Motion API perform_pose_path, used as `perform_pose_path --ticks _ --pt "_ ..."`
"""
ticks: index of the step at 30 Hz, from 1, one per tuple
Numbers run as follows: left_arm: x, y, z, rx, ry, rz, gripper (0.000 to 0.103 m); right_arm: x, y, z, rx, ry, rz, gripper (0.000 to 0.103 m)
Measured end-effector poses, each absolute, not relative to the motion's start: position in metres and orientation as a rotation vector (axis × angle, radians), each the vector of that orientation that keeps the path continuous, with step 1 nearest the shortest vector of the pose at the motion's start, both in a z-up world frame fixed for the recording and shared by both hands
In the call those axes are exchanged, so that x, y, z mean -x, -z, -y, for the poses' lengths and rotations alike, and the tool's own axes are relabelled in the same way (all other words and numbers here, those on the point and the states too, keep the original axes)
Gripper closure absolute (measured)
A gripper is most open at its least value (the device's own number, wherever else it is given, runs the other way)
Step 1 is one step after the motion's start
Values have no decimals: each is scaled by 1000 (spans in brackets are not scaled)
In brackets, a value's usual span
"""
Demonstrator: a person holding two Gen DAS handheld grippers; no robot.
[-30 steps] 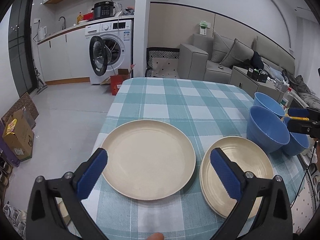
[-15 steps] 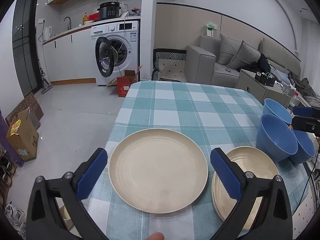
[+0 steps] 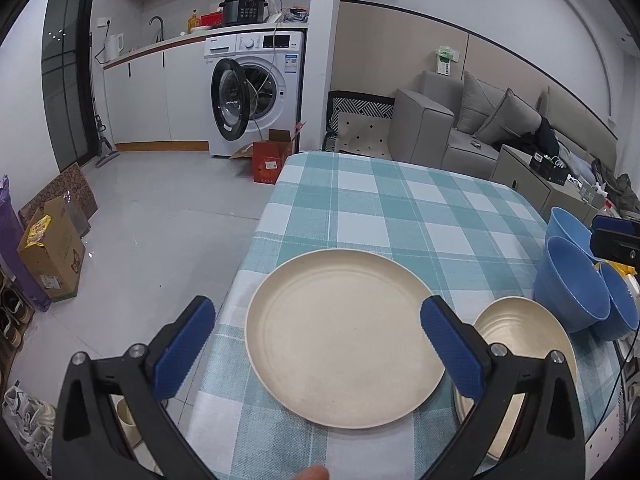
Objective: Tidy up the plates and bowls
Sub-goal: 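Open both tools and pull them back from the plates, then move the left tool to the single cream plate while the right tool approaches the stacked plates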
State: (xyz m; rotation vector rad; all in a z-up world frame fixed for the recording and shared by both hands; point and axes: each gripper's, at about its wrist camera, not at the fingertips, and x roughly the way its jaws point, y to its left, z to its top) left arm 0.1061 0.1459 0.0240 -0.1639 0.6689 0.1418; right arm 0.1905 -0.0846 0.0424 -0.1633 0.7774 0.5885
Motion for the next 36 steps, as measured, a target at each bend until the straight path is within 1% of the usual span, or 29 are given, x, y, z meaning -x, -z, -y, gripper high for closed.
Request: perform_pose_path --ticks 15,36 --pt "-112 -13 -153 154 -156 -708 0 -202 -42 52 212 -616 -793 1" --pt "-122 12 -170 163 -195 -776 0 -224 10 -1 250 -663 -928 1"
